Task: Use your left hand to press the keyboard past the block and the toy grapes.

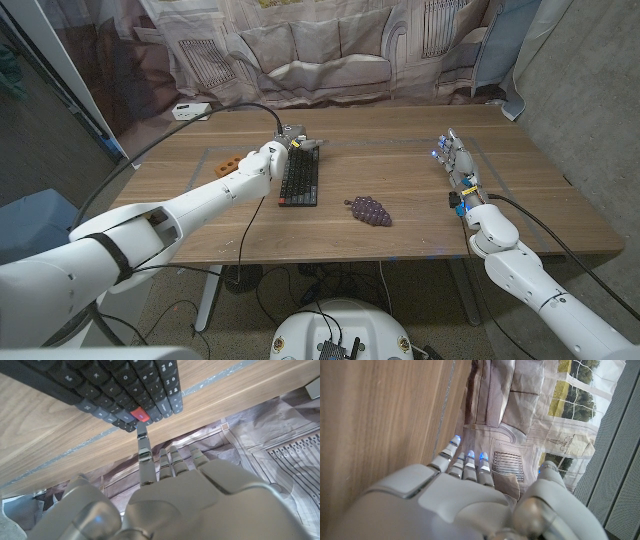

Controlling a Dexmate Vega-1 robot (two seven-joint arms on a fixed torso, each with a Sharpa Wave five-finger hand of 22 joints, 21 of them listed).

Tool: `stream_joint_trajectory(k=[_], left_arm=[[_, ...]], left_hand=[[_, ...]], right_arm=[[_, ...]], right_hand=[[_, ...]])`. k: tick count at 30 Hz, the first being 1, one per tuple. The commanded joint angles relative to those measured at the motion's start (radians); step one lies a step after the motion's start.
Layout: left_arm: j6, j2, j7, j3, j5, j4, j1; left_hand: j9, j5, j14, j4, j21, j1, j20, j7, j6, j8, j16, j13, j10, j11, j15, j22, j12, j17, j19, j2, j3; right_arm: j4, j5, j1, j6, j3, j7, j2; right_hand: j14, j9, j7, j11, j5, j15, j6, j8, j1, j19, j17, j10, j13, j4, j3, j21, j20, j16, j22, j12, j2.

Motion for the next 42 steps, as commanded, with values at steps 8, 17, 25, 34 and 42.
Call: stream_joint_trajectory(k=[8, 17, 25, 34, 42], left_arm=[[0.026, 0.024, -0.012, -0.022, 0.013, -0.062, 0.020], [0.021, 0.039, 0.012, -0.043, 0.010, -0.090, 0.042], [0.028, 0.064, 0.019, -0.075, -0.005, -0.148, 0.073], [0.011, 0.098, 0.037, -0.130, -0.043, -0.218, 0.120], [-0.009, 0.125, 0.026, -0.186, -0.108, -0.273, 0.157]], left_hand=[[0.002, -0.003, 0.015, -0.004, 0.001, 0.008, 0.004, -0.011, -0.079, -0.031, 0.008, 0.001, 0.060, 0.015, 0.024, 0.005, 0.024, 0.002, -0.002, 0.015, -0.001], [0.001, -0.008, 0.027, -0.014, 0.004, 0.022, 0.014, -0.112, -0.410, -0.045, 0.008, 0.005, 0.067, 0.015, 0.032, 0.005, 0.020, 0.003, 0.010, 0.026, -0.003], [-0.001, -0.009, 0.024, -0.019, 0.008, 0.029, 0.016, -0.144, -0.533, -0.042, 0.005, 0.006, 0.057, 0.011, 0.023, 0.005, 0.014, 0.003, 0.030, 0.029, -0.004], [-0.002, -0.010, 0.022, -0.020, 0.007, 0.030, 0.016, -0.134, -0.541, -0.036, 0.004, 0.007, 0.053, 0.008, 0.019, 0.005, 0.012, 0.003, 0.032, 0.029, -0.005], [-0.002, -0.010, 0.019, -0.021, 0.007, 0.031, 0.016, -0.116, -0.532, -0.027, 0.003, 0.007, 0.050, 0.015, 0.019, 0.005, 0.011, 0.003, 0.033, 0.028, -0.007]], right_arm=[[-0.014, -0.006, -0.010, 0.001, 0.001, -0.013, 0.005], [-0.014, -0.010, -0.010, 0.004, 0.000, -0.014, 0.006], [-0.014, -0.020, -0.010, 0.016, 0.001, -0.011, 0.005], [-0.013, -0.017, -0.006, 0.018, 0.003, -0.007, 0.006], [-0.005, -0.018, -0.001, 0.024, 0.003, 0.007, 0.000]], right_hand=[[0.008, 0.002, 0.001, -0.001, 0.001, 0.002, 0.011, 0.000, 0.000, 0.014, 0.003, 0.008, 0.002, -0.001, -0.003, -0.006, 0.001, 0.003, 0.002, 0.002, 0.020], [0.012, 0.002, -0.001, -0.004, 0.000, 0.005, 0.011, -0.001, 0.000, 0.020, 0.002, 0.009, 0.002, -0.001, -0.004, -0.007, 0.003, 0.004, 0.002, 0.002, 0.020], [0.013, 0.002, 0.000, -0.003, 0.000, 0.005, 0.013, 0.000, -0.001, 0.023, 0.001, 0.011, 0.002, -0.003, -0.005, -0.009, 0.004, 0.004, 0.002, 0.003, 0.018], [0.013, 0.002, 0.002, 0.000, 0.000, 0.005, 0.014, 0.000, -0.001, 0.024, 0.000, 0.011, 0.002, -0.004, -0.006, -0.011, 0.004, 0.004, 0.002, 0.003, 0.018], [0.013, 0.002, 0.002, -0.002, 0.000, 0.005, 0.015, 0.000, -0.001, 0.025, -0.001, 0.012, 0.002, -0.005, -0.007, -0.014, 0.004, 0.003, 0.002, 0.003, 0.017]])
